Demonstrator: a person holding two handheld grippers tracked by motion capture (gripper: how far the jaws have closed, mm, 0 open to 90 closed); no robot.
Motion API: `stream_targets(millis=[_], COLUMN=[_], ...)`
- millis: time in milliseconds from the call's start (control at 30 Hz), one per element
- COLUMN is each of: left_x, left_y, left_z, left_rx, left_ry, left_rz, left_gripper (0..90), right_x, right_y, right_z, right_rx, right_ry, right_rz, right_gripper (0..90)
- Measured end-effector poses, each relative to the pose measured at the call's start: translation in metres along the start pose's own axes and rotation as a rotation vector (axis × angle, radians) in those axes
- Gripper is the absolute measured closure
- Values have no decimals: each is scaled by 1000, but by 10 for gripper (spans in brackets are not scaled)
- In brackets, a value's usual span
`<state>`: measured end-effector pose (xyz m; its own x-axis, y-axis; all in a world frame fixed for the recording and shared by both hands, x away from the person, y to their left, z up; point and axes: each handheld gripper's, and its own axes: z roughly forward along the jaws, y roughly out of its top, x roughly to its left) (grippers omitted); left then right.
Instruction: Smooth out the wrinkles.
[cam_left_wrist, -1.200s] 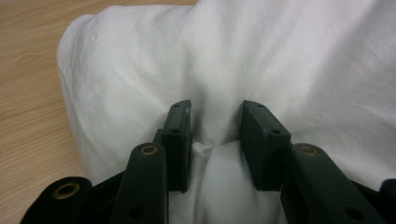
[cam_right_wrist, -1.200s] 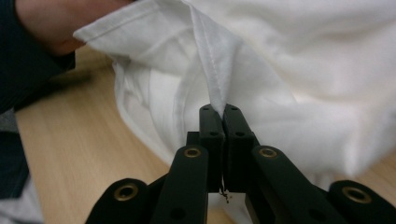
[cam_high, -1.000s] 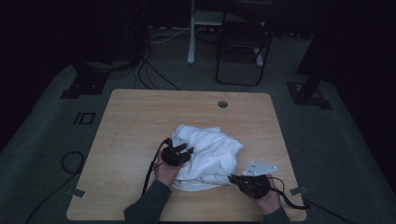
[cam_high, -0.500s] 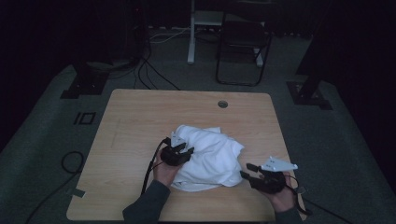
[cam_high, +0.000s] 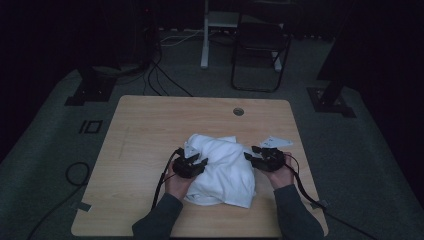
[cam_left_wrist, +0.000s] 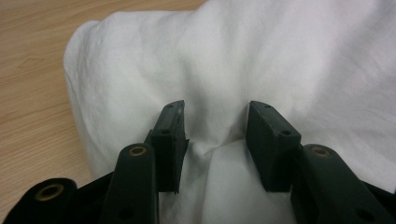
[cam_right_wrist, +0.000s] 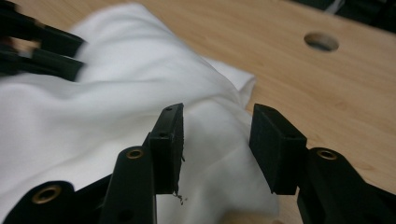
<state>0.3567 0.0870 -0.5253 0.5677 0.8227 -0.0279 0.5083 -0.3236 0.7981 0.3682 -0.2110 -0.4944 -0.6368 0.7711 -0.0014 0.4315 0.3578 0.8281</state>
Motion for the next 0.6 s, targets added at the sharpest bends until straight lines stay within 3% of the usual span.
stream_targets(millis=[33, 67, 100, 167, 267, 433, 500, 600], left_x=[0, 1, 1, 0, -2, -3, -3, -3], left_y=[0, -1, -1, -1, -1, -1, -1, -1], left_z=[1, 1, 1, 2, 3, 4, 3, 2], left_rx=[2, 1, 3, 6, 10, 17, 14, 10], left_ry=[1, -1, -2, 1, 2, 11, 11, 9], left_rz=[-2, -5, -4, 4, 10, 6, 2, -5], left_gripper=[584, 586, 590, 601, 623, 627, 627, 624], right_x=[-4, -6, -8, -12, -20, -31, -29, -21], right_y=[-1, -3, -5, -10, -20, -34, -38, -34], right_z=[5, 6, 6, 0, -11, -18, -19, -28], right_rx=[14, 20, 25, 17, 8, 3, 1, -21], right_ry=[12, 25, 26, 36, 15, -65, -55, -101], right_rz=[7, 13, 29, 40, 64, 129, 140, 142], right_gripper=[791, 861, 872, 877, 877, 884, 874, 730])
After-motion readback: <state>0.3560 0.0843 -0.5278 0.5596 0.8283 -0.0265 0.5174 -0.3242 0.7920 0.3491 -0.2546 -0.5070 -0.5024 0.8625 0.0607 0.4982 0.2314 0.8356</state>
